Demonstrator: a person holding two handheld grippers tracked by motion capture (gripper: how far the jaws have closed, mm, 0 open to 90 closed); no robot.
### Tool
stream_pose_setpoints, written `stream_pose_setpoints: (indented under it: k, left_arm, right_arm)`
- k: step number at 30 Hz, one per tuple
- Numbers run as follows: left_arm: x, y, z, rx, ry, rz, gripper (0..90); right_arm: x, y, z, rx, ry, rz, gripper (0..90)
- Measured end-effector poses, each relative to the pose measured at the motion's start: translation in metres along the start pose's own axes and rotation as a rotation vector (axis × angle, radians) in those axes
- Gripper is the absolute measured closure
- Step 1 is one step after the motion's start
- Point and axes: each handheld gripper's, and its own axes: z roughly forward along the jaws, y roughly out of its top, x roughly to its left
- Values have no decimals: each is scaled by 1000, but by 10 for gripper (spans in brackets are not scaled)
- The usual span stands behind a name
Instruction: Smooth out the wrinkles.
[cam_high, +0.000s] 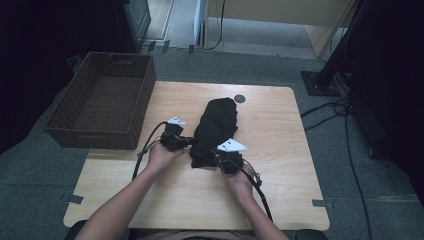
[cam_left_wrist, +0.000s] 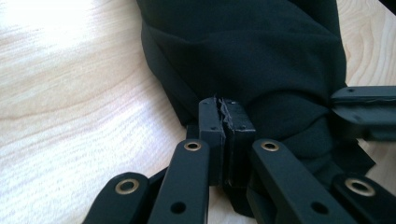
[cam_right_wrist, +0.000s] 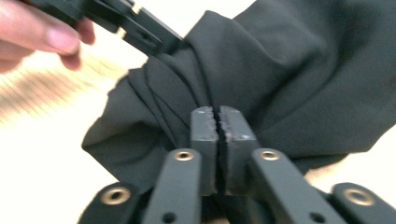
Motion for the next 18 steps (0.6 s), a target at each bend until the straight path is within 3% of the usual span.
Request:
stream_pose_setpoints:
  k: [2,6,8,9,10,12,16,18]
  left_arm:
    - [0,-3,3,17,-1,8,900]
    - [2,-7,8,15,-5,-4,900]
    - [4,-9,9,23,7,1,900]
    - [6,-11,9,20,-1,-14,900]
    - [7,-12,8,19,-10,-31,900]
    - [6,-13,8,22,-13,-21,900]
    - [5,-13,4,42,-22,-32,900]
    - [4,-14,-2,19,-44,-57,889]
  right_arm:
    - [-1,-3,3,35,14,-7,900]
    - [-1,-4,5,39,18,-5,900]
    - [-2,-5,6,71,45,-11,900]
    - [0,-7,7,78,50,-16,900]
    - [1,-8,6,72,42,-20,900]
    - [2,-8,6,74,29,-13,900]
    - [1,-8,6,75,40,-12,900]
    - [-1,-8,3,80,46,2,900]
